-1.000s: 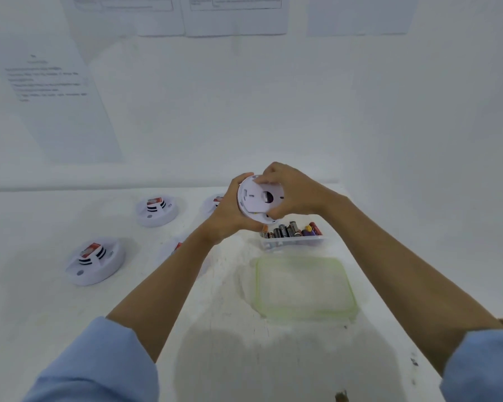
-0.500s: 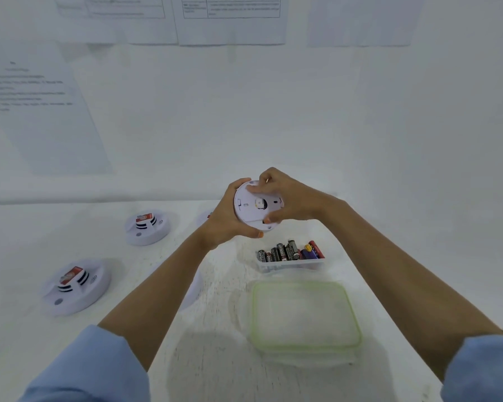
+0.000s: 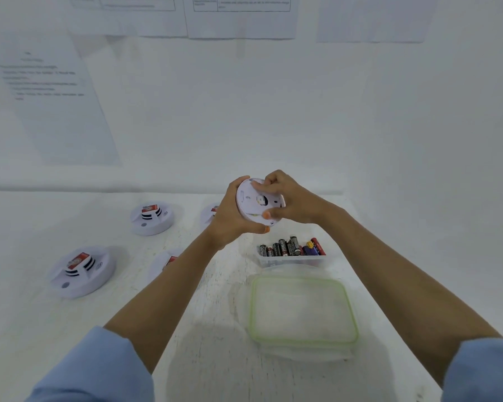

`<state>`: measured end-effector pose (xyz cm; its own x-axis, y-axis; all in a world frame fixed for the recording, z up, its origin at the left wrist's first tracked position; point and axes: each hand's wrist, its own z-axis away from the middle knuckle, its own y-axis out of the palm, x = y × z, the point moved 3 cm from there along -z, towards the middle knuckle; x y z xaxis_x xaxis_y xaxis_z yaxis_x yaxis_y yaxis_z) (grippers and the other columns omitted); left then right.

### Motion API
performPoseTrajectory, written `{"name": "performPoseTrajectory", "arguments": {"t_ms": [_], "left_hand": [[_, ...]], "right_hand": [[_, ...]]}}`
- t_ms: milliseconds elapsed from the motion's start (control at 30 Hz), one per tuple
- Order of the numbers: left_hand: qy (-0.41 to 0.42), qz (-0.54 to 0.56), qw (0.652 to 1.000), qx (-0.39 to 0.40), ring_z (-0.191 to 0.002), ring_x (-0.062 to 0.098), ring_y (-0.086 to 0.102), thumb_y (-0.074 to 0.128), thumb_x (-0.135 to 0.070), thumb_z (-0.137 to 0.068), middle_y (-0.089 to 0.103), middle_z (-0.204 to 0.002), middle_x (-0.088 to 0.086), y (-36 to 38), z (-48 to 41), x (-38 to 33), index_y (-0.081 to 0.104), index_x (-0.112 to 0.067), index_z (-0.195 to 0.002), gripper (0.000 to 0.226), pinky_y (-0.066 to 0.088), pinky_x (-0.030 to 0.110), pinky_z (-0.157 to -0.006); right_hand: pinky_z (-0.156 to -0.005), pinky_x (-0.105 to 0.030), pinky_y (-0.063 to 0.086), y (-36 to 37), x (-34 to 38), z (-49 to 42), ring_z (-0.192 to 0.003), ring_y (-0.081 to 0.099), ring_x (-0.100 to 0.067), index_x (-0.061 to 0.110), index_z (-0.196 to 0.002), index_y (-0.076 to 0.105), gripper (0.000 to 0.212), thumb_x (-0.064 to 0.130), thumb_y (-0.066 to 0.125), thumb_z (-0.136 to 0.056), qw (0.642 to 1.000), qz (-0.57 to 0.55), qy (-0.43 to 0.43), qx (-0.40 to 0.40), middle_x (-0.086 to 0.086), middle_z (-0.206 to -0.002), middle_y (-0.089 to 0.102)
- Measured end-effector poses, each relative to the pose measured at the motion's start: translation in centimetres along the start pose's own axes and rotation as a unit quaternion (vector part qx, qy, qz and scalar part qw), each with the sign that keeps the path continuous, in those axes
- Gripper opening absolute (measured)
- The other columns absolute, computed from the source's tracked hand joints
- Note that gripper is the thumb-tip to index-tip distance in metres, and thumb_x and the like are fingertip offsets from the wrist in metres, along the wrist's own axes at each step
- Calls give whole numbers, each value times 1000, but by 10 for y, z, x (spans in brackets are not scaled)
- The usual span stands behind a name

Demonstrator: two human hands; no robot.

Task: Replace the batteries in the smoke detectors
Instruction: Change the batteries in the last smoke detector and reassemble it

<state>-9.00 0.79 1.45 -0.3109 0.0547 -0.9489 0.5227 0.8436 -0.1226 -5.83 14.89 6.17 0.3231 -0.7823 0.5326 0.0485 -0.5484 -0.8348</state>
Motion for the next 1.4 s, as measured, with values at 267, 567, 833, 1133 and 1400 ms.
{"name": "performPoseTrajectory", "arguments": {"t_ms": [267, 567, 833, 1133, 1400], "left_hand": [[106, -219, 970, -25, -85, 25, 58, 79, -22, -50, 59, -96, 7, -6, -7, -13, 52, -17, -105, 61, 52, 46, -74], [146, -304, 939, -66, -99, -9, 34, 75, -25, -55, 39, -118, -17, -35, 12, -22, 22, -21, -141, 101, 30, 21, -92], [-141, 85, 986, -30, -114, 23, 53, 67, -11, -79, 43, -136, 6, -142, 38, 0, 32, -39, -131, 69, 47, 33, -88], [-162, 94, 982, -14, -101, 23, 61, 59, 1, -86, 56, -121, 9, -264, 72, 17, 36, -35, -131, 62, 55, 28, -75], [-163, 55, 984, -46, -111, 23, 56, 63, -5, -85, 47, -135, 5, -347, 97, 34, 35, -35, -134, 64, 53, 29, -78]], "right_hand": [[-98, -26, 36, 9, 12, 5, -114, 42, -11, 23, -136, 43, 56, 28, 65, -84, 980, -183, 62, -49, 7, -122, 39], [-78, -37, 56, 42, 31, -14, -105, 57, -22, 12, -121, 48, 49, 3, 68, -78, 886, -413, 114, -177, -6, -117, 55], [-68, -39, 53, 93, 66, -67, -90, 61, -25, 19, -124, 40, 50, -3, 58, -83, 762, -600, 155, -188, -8, -109, 57], [-62, -31, 54, 168, 147, -141, -94, 61, -23, 23, -125, 49, 46, 2, 58, -84, 748, -625, 155, -158, -5, -112, 60], [-74, -33, 56, 222, 193, -191, -100, 61, -24, 34, -139, 30, 80, -1, 67, -77, 829, -526, 185, -48, -5, -128, 53]]}}
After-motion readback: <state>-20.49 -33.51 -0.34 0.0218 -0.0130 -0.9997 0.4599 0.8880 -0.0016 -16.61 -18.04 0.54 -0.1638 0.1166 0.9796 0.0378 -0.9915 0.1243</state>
